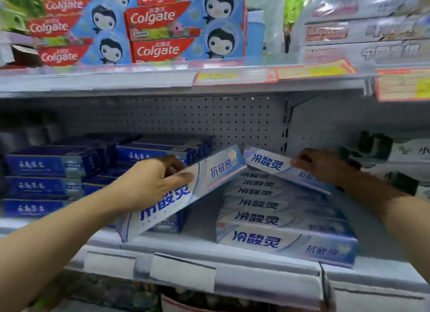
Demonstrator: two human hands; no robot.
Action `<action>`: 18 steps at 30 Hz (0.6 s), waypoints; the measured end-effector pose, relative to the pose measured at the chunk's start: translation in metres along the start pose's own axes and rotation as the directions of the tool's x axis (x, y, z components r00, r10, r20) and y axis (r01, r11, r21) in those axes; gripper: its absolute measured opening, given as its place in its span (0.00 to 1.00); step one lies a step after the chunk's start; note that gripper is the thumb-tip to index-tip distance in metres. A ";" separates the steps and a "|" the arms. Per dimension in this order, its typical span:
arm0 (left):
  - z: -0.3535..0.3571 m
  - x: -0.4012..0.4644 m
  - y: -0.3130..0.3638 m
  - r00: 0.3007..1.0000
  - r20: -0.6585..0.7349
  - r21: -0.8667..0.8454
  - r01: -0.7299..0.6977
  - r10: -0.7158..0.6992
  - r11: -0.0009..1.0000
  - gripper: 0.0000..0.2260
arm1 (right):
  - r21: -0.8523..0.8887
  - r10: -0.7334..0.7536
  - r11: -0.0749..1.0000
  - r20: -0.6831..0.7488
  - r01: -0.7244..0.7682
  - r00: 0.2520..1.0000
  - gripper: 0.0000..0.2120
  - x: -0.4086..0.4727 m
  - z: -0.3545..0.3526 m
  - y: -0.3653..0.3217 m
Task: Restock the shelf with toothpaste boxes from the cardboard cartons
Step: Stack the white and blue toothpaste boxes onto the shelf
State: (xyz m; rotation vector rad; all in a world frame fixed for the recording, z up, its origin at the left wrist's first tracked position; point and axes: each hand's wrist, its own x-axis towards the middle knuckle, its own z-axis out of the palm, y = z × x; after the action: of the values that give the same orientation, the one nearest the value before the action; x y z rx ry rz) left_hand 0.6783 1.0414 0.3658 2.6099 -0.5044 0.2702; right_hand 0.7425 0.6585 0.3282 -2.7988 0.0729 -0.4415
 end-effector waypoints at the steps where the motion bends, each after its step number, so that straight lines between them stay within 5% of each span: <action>1: -0.002 0.009 -0.004 1.000 -0.001 0.030 -0.022 0.022 0.999 0.11 | -0.023 0.000 1.000 0.016 0.000 1.000 0.17 0.010 0.003 -0.001; 8: -0.002 0.048 -0.013 0.994 0.020 0.064 -0.111 0.110 0.992 0.25 | -0.016 -0.032 0.999 0.044 0.033 0.999 0.13 0.058 0.012 -0.001; 12: 0.002 0.058 -0.007 0.987 0.016 0.094 -0.159 0.159 0.983 0.11 | -0.213 0.013 0.977 0.068 0.002 0.998 0.21 0.072 0.018 -0.002; 18: 0.015 0.071 0.023 0.964 0.010 0.074 -0.265 0.265 0.961 0.11 | -0.243 0.003 0.970 -0.030 -0.011 1.000 0.25 0.060 0.019 0.003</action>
State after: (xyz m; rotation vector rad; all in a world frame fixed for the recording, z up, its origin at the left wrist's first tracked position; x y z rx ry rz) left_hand 0.7351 0.9936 0.3817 2.6115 -0.8616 0.3823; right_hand 0.8052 0.6554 0.3277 -3.0311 0.1530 -0.5024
